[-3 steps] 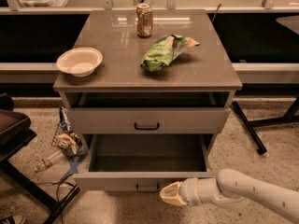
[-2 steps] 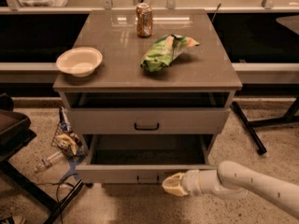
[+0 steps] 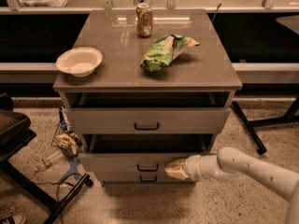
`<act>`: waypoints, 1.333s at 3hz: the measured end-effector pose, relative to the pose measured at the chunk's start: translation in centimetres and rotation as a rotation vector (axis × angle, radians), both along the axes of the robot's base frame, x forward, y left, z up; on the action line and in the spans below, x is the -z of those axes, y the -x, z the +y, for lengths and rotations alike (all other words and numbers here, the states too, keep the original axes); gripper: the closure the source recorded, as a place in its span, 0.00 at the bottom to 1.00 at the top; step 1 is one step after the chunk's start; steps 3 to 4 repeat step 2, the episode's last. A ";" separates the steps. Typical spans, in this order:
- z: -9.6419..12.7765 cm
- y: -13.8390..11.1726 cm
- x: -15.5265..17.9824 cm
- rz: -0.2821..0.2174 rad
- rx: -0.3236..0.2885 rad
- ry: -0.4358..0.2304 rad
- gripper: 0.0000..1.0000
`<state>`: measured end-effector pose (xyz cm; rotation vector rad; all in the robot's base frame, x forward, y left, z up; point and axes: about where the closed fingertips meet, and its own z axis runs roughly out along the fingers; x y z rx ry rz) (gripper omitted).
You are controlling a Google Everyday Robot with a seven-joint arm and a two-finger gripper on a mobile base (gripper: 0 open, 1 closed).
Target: Close middle drawer
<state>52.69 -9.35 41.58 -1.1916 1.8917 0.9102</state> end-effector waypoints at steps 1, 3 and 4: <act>-2.1 -7.5 -1.1 -0.028 0.067 0.025 1.00; -2.1 -7.5 -1.1 -0.028 0.067 0.025 1.00; -2.1 -7.5 -1.1 -0.028 0.067 0.025 1.00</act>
Offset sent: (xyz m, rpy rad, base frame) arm 0.1277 -0.0397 0.0117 -0.0336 -0.0190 -0.1232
